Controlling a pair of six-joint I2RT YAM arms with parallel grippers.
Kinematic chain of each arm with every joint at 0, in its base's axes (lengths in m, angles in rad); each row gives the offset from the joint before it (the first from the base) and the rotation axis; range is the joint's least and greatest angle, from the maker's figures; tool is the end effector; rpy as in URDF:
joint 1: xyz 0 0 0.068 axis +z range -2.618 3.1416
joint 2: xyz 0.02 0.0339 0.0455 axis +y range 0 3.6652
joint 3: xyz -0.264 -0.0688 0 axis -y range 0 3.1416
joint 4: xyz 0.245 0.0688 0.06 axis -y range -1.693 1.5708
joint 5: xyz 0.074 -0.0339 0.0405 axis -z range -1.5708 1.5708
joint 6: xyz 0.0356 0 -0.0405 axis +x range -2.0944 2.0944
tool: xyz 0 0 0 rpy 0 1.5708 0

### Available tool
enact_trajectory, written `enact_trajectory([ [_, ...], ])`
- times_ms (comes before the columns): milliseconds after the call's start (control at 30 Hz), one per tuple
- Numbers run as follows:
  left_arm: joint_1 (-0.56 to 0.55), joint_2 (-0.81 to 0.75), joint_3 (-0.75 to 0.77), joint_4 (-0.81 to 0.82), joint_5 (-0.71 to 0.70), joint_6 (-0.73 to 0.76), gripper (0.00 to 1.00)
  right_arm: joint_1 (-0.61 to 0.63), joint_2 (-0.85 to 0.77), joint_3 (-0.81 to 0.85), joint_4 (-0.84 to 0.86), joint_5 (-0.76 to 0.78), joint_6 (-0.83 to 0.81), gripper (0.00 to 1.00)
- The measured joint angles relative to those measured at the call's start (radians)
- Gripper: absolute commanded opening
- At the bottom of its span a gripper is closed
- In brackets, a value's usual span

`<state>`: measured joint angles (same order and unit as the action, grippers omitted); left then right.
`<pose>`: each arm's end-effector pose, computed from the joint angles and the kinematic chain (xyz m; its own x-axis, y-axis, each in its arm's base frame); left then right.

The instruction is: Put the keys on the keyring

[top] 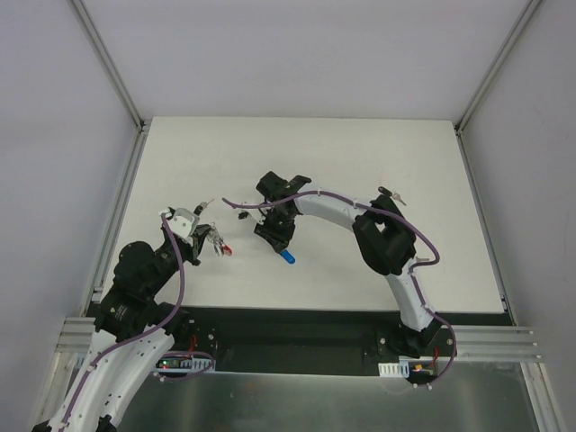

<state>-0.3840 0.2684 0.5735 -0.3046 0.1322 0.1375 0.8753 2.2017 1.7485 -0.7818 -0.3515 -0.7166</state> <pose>0.0821 -0.0382 0.3144 0.0681 0.1190 -0.9906 0.4889 0.8615 0.1371 0.2838 0.3592 0.1719 0.0650 -0.8845 -0.4620 -0.9957 -0.0882 0.0287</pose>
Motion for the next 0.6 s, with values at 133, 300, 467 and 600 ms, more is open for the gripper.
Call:
enact_trajectory([
  [133,0.0,0.0,0.0,0.0,0.002,0.0,0.0,-0.01,-0.03,-0.029,0.028,0.0,0.018,0.35],
  [300,0.0,0.0,0.0,0.0,0.009,0.0,0.0,-0.03,-0.042,-0.035,0.05,-0.005,0.043,0.31],
  [467,0.006,0.0,0.0,0.0,0.017,-0.004,0.0,-0.045,-0.041,-0.038,0.053,-0.006,0.073,0.26],
  [600,0.006,0.0,0.0,0.0,0.019,-0.008,0.0,-0.047,-0.041,-0.038,0.051,-0.017,0.094,0.26],
])
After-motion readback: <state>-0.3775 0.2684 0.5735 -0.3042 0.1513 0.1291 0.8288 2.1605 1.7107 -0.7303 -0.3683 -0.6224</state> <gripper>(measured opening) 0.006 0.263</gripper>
